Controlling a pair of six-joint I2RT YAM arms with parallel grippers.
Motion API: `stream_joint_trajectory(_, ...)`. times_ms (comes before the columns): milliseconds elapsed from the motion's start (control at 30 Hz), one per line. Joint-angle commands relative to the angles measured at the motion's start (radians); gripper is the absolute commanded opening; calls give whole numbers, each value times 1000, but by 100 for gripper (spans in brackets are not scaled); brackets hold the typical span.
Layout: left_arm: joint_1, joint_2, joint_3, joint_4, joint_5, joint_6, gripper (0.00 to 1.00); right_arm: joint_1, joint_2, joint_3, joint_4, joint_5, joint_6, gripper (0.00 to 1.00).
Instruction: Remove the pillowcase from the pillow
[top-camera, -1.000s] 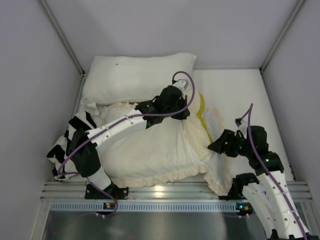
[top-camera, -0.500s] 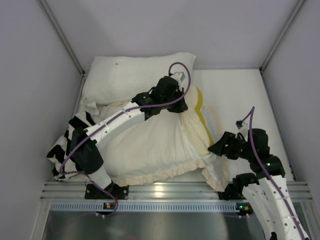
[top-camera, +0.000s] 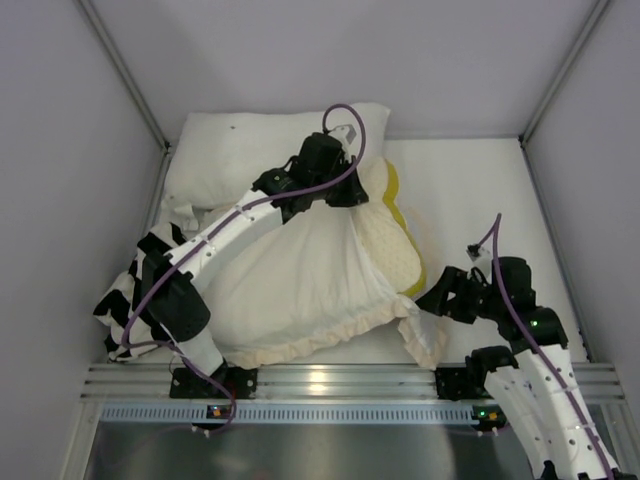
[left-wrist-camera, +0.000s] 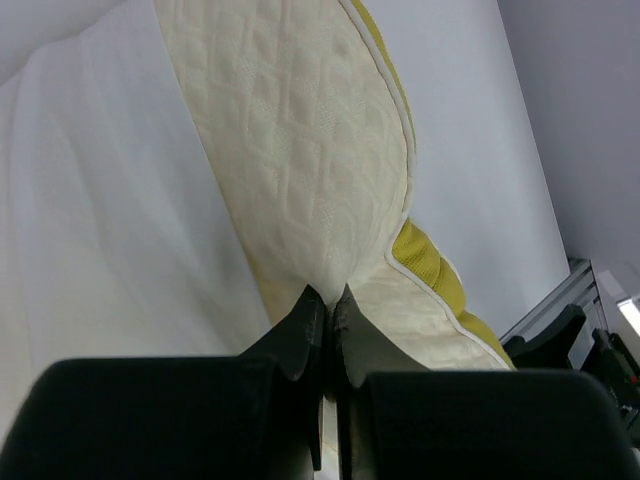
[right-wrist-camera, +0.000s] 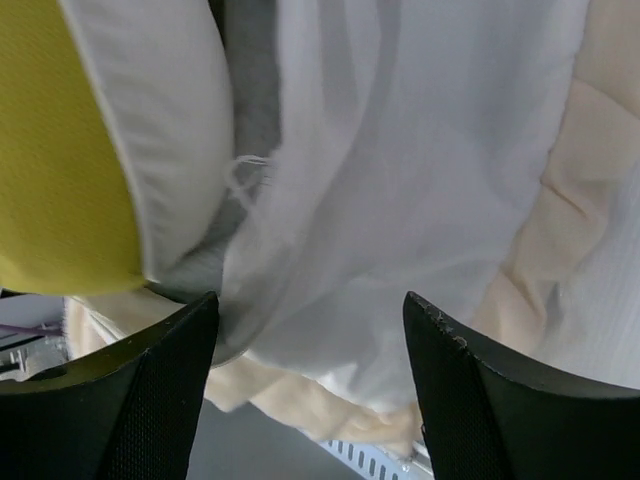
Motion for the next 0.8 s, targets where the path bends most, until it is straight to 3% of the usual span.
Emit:
stream_joint_trajectory(0, 32, -9, 91, 198, -30, -11, 0, 22, -9, 2, -74, -26, -19, 71)
stream_joint_trajectory(300, 36, -33, 64, 207, 24, -30, 0, 22, 23, -31, 11, -7, 0, 72)
stream_joint_trajectory(433, 36, -72, 27, 209, 19, -24, 0, 21, 92, 81, 34, -18, -19, 73)
stream_joint_trajectory(600, 36, -87, -18, 209, 96, -35, 0, 22, 106, 316, 114, -52, -34, 84)
stream_joint_trajectory(700, 26, -99, -47, 212, 168, -46, 0, 22, 198, 417, 140, -45, -45, 97)
stream_joint_trajectory(767, 6, -122, -96, 232, 191, -46, 0, 21, 300, 463, 177, -56, -48, 99)
